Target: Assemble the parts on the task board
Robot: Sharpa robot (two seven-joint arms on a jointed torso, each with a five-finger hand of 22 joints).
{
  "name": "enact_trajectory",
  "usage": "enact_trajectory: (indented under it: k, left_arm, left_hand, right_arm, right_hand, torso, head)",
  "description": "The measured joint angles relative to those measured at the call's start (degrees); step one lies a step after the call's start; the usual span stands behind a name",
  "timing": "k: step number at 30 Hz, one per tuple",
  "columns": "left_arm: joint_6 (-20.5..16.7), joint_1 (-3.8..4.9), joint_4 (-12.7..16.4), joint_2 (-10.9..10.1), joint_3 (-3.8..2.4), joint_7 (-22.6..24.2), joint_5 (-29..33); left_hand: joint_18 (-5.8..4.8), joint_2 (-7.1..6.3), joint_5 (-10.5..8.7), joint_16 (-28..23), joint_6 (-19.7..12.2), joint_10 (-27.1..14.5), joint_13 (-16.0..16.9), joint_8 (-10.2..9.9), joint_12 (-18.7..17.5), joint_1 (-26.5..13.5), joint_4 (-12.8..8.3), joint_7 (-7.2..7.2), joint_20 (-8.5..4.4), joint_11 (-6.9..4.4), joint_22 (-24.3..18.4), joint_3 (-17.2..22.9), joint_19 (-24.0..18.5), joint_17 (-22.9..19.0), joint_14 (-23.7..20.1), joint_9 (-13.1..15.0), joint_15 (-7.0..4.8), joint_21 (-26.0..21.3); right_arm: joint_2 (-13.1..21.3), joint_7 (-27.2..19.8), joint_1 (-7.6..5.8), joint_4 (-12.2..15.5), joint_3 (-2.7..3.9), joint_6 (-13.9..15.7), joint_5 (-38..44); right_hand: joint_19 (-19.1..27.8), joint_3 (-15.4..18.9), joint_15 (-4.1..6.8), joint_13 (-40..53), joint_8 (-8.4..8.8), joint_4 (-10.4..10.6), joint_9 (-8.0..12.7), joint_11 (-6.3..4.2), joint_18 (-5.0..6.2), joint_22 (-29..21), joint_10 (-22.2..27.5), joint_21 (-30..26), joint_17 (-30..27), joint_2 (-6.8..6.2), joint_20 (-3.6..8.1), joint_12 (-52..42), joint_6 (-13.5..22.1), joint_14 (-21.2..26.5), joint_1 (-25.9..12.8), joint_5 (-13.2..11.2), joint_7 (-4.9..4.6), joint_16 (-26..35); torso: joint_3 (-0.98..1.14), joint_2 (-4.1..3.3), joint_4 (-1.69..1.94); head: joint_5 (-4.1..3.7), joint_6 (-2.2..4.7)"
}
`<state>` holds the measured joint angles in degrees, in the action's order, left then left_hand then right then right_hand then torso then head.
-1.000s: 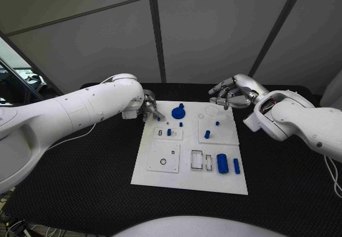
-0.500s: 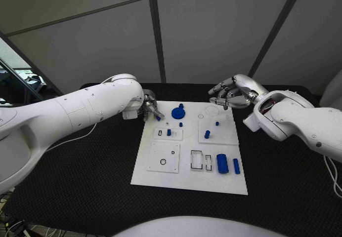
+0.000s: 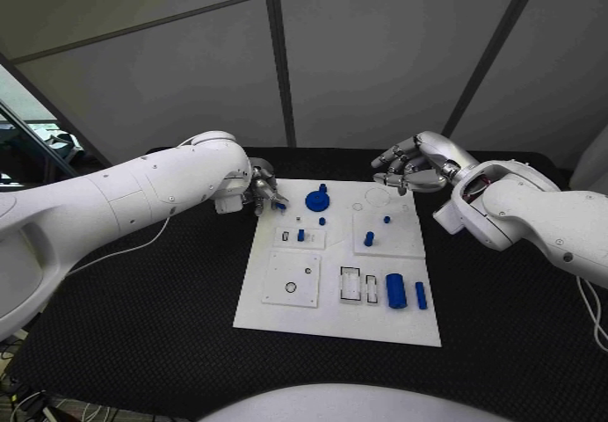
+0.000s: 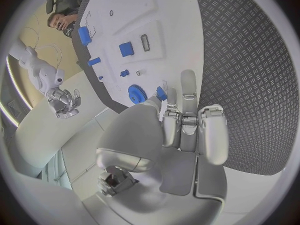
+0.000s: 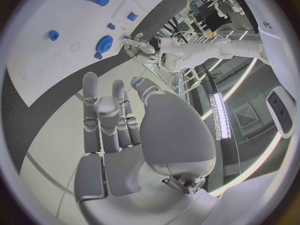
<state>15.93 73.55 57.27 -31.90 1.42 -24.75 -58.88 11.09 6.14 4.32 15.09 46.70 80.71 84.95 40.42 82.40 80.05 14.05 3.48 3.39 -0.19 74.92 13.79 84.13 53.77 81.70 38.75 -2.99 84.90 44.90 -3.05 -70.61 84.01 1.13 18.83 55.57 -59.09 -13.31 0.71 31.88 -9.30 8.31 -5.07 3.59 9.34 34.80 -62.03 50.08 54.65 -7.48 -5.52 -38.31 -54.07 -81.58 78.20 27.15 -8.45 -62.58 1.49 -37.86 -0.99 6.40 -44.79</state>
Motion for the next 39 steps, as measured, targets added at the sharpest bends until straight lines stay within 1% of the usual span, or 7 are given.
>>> enact_trajectory:
  k: [4, 5, 9, 14, 21, 33, 39]
  left_arm:
    - [-1.11, 0.00, 3.06, -2.07, 0.00, 0.01, 0.84]
    - [-1.49, 0.00, 4.03, -2.69, 0.00, 0.01, 1.00]
    - [-3.38, 0.00, 8.45, -5.46, 0.00, -0.01, 1.55]
    - [-6.77, -0.41, 15.03, -9.36, 0.01, -0.08, 2.00]
    - [-11.27, -1.70, 20.98, -12.71, 0.08, -0.11, 2.26]
    - [-14.75, -2.87, 22.79, -13.14, 0.09, 0.01, -0.27]
    - [-15.64, -3.68, 23.45, -12.91, 0.13, 0.26, -4.14]
  left_hand:
    - [0.01, -4.28, 0.00, -0.27, 0.34, 0.22, -9.61, 0.24, -0.09, -4.29, -2.05, -0.10, 0.00, -0.22, 0.00, 10.21, 0.00, 0.38, 0.24, 0.97, -0.17, 0.00]
    - [0.01, -5.54, 0.00, -0.47, 0.59, 0.32, -10.25, 0.47, -0.07, -5.56, -3.10, -0.17, 0.00, -0.31, 0.00, 13.18, 0.00, 0.50, 0.24, 1.26, -0.18, 0.00]
    - [0.01, -7.09, 0.00, -0.47, 0.83, 0.33, -10.01, 0.69, 0.08, -8.22, -4.18, -0.22, 0.00, -0.31, 0.00, 17.15, 0.00, 0.63, 0.43, 1.93, 0.01, 0.00]
    - [0.01, -7.78, -0.21, -0.46, 0.93, 0.72, -10.00, 0.73, 0.08, -8.90, -4.82, -0.12, 0.00, -0.30, 0.00, 18.57, 0.00, 0.72, 0.62, 2.13, -0.18, 0.00]
    - [0.01, -8.38, -0.61, -0.46, 1.23, 0.73, -10.01, 0.94, 0.08, -9.51, -5.38, -0.21, 0.00, -0.29, 0.00, 19.59, 0.00, 0.78, 0.62, 2.30, -0.18, 0.00]
    - [0.00, -8.88, -1.02, -0.66, 1.33, 0.73, -10.02, 0.94, 0.08, -10.37, -6.23, -0.10, 0.00, -0.29, 0.00, 20.45, 0.00, 0.83, 0.62, 2.42, -0.17, 0.00]
    - [0.02, -10.10, -1.02, -0.66, 1.43, 0.73, -10.02, 0.94, -0.31, -9.61, -6.48, 0.01, -0.21, -0.27, 0.00, 20.69, -0.21, 0.89, 0.62, 2.43, -0.17, 0.00]
  right_arm:
    - [0.04, 0.02, 0.00, -0.07, 0.00, -0.04, 0.00]
    - [0.05, 0.03, 0.00, -0.08, 0.00, -0.05, 0.00]
    - [0.11, 0.05, 0.00, -0.12, 0.00, -0.08, 0.00]
    - [0.21, 0.08, 0.00, -0.22, 0.00, -0.13, 0.00]
    - [0.20, 0.10, 0.00, -0.42, -0.01, -0.20, 0.00]
    - [0.17, 0.11, 0.01, -0.49, -0.02, -0.28, 0.01]
    - [0.19, 0.11, 0.01, -0.49, -0.02, -0.28, 0.01]
  right_hand:
    - [0.00, 0.00, 0.00, 0.00, 0.00, 0.00, 0.00, 0.00, 0.00, 0.00, 0.00, 0.00, 0.00, 0.00, 0.00, 0.00, 0.00, 0.00, 0.00, 0.00, 0.00, 0.00]
    - [0.00, 0.00, 0.00, 0.00, 0.00, 0.00, 0.00, 0.00, 0.00, 0.00, 0.00, 0.00, 0.00, 0.00, 0.00, 0.00, 0.00, 0.00, 0.00, 0.00, 0.00, 0.00]
    - [-0.22, -0.16, 0.00, -0.06, 0.00, 0.16, 0.00, 0.00, 0.00, 0.00, 0.00, 0.00, 0.00, 0.00, 0.21, 0.00, 0.00, 0.00, 0.00, 0.30, 0.00, 0.00]
    - [-0.22, -0.16, 0.02, -0.06, 0.00, 0.16, 0.00, 0.00, 0.00, 0.00, 0.00, 0.00, -0.01, 0.00, 0.21, 0.00, 0.00, -0.02, 0.00, 0.30, 0.00, 0.00]
    - [-0.21, -0.16, 0.21, -0.06, 0.00, 0.16, 0.00, 0.00, 0.00, -0.01, 0.00, 0.00, -0.01, 0.00, 0.21, 0.00, 0.00, -0.21, 0.00, 0.30, 0.00, 0.00]
    - [-0.43, -0.16, 0.21, -0.13, 0.00, 0.16, 0.00, 0.00, 0.00, -0.01, 0.00, 0.00, -0.02, 0.00, 0.00, 0.00, 0.00, -0.21, 0.00, 0.64, 0.00, 0.00]
    - [-0.43, -0.16, 0.21, -0.13, 0.00, 0.16, 0.00, 0.00, 0.00, -0.01, 0.00, 0.00, -0.02, 0.00, 0.00, 0.00, 0.00, -0.21, 0.00, 0.64, 0.00, 0.00]
  torso:
    - [0.01, 0.04, 0.04]
    - [0.01, 0.04, 0.05]
    - [0.03, 0.08, 0.11]
    - [0.03, 0.08, 0.18]
    - [0.10, 0.16, 0.49]
    - [0.18, 0.13, 0.53]
    - [0.15, 0.08, 0.53]
  head:
    - [0.08, 0.04]
    - [0.11, 0.04]
    - [0.31, -0.01]
    - [0.58, -0.01]
    - [0.60, -0.20]
    - [0.62, -0.16]
    - [0.39, -0.42]
